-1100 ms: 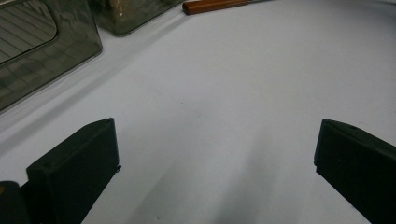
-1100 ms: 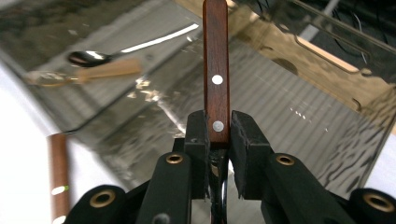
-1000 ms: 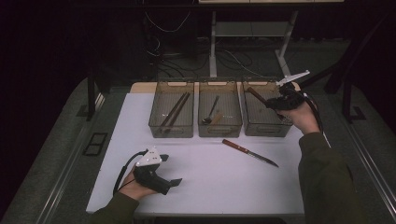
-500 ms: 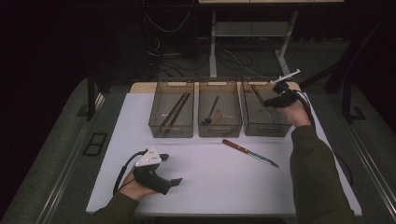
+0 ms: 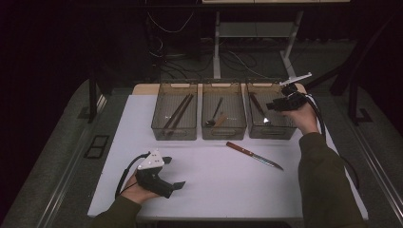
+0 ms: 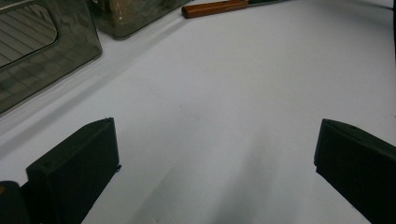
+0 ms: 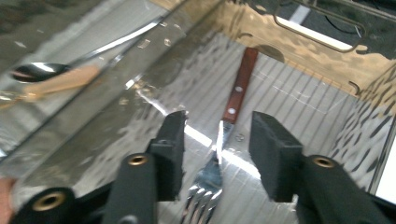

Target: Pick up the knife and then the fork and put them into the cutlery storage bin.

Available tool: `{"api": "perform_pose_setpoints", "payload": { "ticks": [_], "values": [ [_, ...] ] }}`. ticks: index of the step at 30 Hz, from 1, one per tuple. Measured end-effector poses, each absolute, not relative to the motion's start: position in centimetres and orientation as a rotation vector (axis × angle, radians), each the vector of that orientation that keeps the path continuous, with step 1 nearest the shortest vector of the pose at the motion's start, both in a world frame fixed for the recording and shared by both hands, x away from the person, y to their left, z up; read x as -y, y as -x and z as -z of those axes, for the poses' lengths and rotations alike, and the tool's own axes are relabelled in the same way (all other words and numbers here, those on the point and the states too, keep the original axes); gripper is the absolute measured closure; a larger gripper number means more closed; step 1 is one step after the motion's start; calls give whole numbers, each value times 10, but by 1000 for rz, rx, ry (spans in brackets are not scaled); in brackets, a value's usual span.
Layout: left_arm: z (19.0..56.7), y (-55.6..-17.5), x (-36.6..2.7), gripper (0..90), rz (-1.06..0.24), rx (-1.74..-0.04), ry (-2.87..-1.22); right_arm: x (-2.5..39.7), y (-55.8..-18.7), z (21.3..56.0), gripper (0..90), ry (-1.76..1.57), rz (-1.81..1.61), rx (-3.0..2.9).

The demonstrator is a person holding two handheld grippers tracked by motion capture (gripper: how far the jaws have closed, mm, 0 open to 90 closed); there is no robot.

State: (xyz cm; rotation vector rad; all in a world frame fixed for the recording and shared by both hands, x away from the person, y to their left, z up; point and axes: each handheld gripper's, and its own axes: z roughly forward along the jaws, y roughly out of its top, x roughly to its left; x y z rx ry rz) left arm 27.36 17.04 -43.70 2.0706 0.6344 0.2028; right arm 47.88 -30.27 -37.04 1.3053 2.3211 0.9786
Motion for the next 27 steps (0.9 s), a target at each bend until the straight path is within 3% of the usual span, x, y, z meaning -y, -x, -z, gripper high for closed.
{"api": "perform_pose_setpoints", "payload": {
  "ticks": [14,23,27],
  "values": [
    [438,-272,-169,0,-206,-629,-2077,297,-415,355,418,-1135,-1118,-2347],
    [437,-272,-169,0,-205,-625,-2073,288,-377,363,425,-1025,-1212,-2388],
    [437,-272,-169,0,-200,-622,-2075,281,-365,376,470,-1006,-1238,-2430]
  ]
}}
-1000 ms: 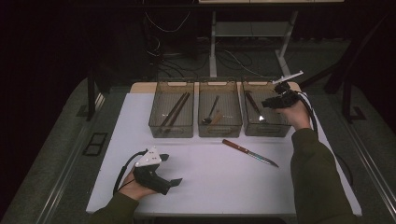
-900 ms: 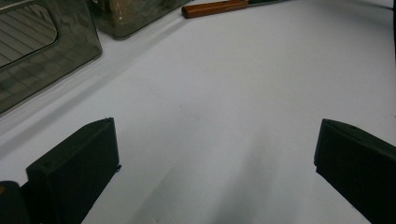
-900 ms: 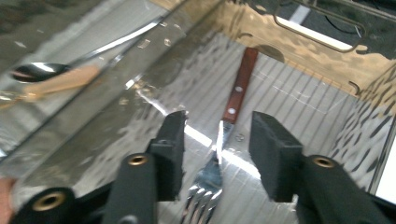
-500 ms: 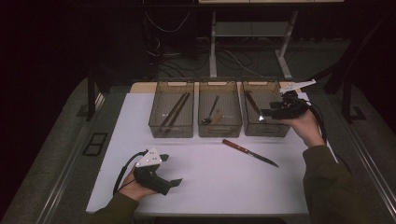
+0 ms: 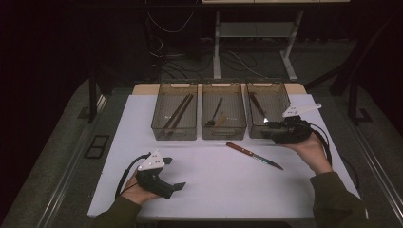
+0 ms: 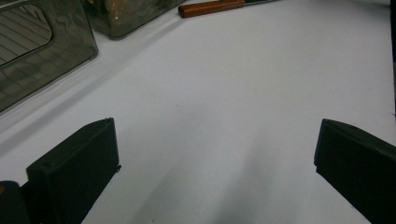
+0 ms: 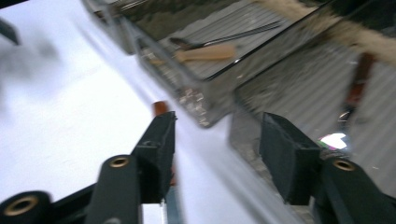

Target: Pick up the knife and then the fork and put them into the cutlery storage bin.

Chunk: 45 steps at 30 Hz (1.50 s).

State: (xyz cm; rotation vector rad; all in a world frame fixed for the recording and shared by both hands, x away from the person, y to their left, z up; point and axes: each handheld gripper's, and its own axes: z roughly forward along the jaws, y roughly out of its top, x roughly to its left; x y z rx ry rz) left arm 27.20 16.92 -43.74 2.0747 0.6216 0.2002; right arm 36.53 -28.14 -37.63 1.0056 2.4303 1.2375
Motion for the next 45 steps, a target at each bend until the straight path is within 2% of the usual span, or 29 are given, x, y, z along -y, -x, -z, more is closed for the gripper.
{"api": "perform_pose_setpoints", "payload": {
  "ticks": [8,14,30,45],
  "values": [
    [437,-272,-169,0,-197,-622,-2076,265,-357,409,612,-935,-1217,-2537],
    [437,-272,-169,0,-194,-621,-2076,258,-357,427,678,-897,-1160,-2602],
    [438,-272,-169,0,-186,-627,-2075,249,-359,450,733,-814,-1107,-2675],
    [438,-272,-168,0,-179,-624,-2082,252,-357,455,781,-803,-1152,-2639]
  ]
}}
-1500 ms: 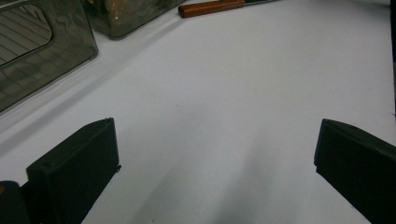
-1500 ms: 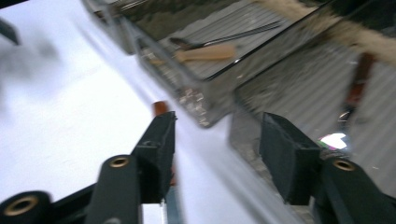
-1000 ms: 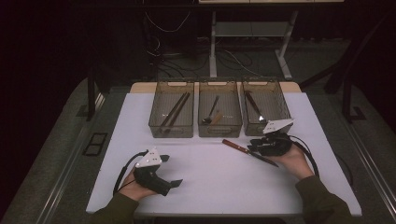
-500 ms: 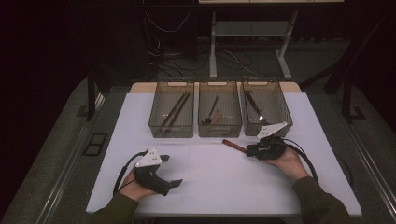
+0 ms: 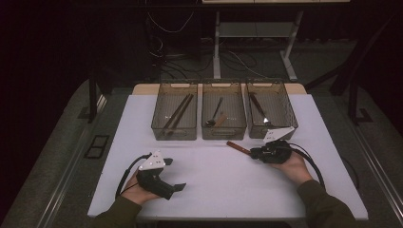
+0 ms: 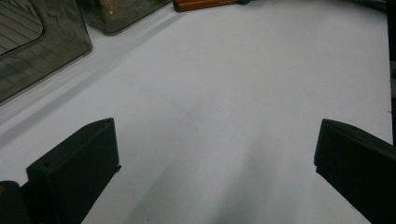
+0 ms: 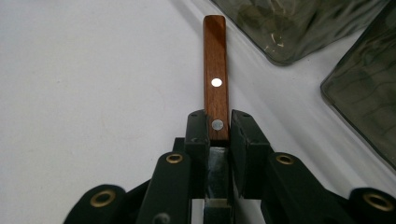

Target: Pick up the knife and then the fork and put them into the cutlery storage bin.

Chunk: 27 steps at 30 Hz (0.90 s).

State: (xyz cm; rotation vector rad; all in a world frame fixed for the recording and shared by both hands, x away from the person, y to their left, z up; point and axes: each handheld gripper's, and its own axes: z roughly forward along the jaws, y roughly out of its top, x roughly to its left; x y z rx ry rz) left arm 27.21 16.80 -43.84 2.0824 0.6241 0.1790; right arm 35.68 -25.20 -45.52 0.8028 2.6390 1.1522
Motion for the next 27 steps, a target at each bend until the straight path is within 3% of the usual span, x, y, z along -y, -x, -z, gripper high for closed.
{"api": "perform_pose_setpoints", "payload": {
  "ticks": [27],
  "values": [
    [439,-272,-170,0,-183,-625,-2090,265,-353,425,780,-839,-1210,-2624]
  ]
}}
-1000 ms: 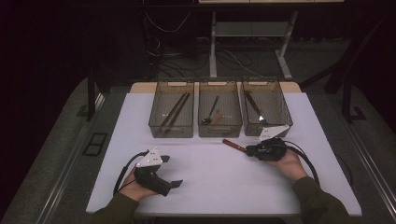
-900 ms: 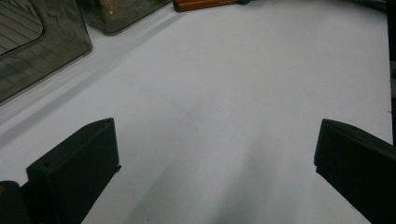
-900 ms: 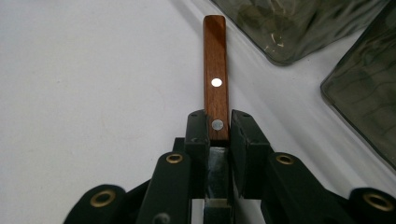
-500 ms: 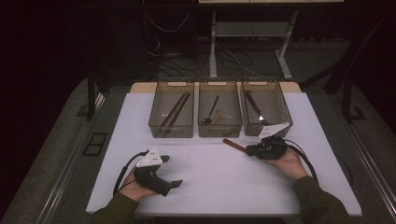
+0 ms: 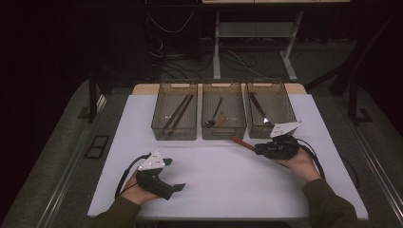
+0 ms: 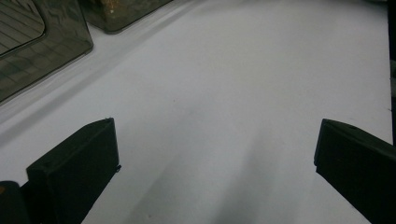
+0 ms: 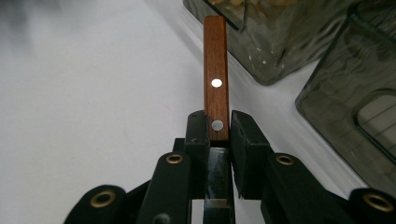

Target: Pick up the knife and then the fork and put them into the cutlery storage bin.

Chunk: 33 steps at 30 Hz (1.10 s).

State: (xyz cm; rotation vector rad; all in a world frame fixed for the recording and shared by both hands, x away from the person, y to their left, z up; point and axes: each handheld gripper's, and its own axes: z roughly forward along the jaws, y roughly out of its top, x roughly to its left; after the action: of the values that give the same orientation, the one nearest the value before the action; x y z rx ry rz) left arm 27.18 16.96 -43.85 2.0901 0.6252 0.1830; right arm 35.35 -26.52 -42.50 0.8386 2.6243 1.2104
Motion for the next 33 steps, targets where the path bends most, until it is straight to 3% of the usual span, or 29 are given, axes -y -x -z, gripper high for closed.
{"api": "perform_pose_setpoints", "payload": {
  "ticks": [19,33],
  "values": [
    [439,-273,-173,0,-184,-632,-2088,290,-357,378,781,-900,-1281,-2517],
    [439,-273,-174,0,-194,-625,-2098,312,-387,352,781,-1024,-1235,-2410]
  ]
}}
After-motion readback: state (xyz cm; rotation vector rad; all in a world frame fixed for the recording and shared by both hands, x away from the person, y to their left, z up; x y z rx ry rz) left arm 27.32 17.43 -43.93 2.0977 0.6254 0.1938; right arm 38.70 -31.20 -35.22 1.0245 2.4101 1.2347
